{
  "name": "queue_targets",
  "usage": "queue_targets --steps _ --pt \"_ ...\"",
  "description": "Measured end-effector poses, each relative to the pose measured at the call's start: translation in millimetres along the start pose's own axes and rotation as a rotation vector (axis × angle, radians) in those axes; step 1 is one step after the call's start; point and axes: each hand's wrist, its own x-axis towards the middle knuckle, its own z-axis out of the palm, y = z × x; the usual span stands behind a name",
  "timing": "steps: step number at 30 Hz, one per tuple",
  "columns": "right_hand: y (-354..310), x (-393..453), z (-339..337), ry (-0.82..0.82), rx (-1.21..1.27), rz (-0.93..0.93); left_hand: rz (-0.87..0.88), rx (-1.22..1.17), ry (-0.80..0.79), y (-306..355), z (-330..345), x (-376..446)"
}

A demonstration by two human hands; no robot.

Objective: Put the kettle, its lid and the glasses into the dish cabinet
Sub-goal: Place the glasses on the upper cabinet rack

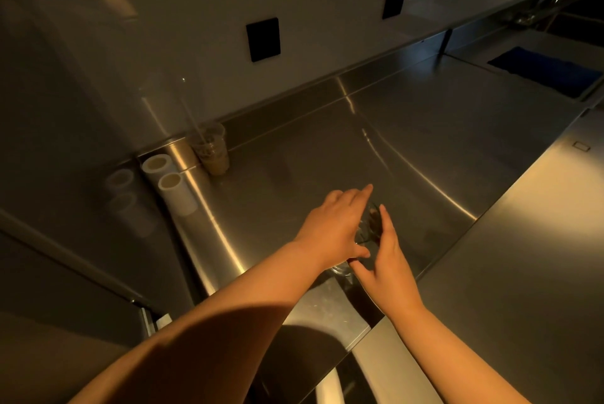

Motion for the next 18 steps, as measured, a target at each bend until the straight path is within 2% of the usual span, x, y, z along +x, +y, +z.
queue_targets --steps 10,18 --pt "5 -5 11 -0.026 0.029 0.006 -0.025 -0.012 -0.058 -10 14 -2" --pt "13 -5 28 -0.052 0.12 0.121 -0.027 -0.014 -0.09 -13 20 -2"
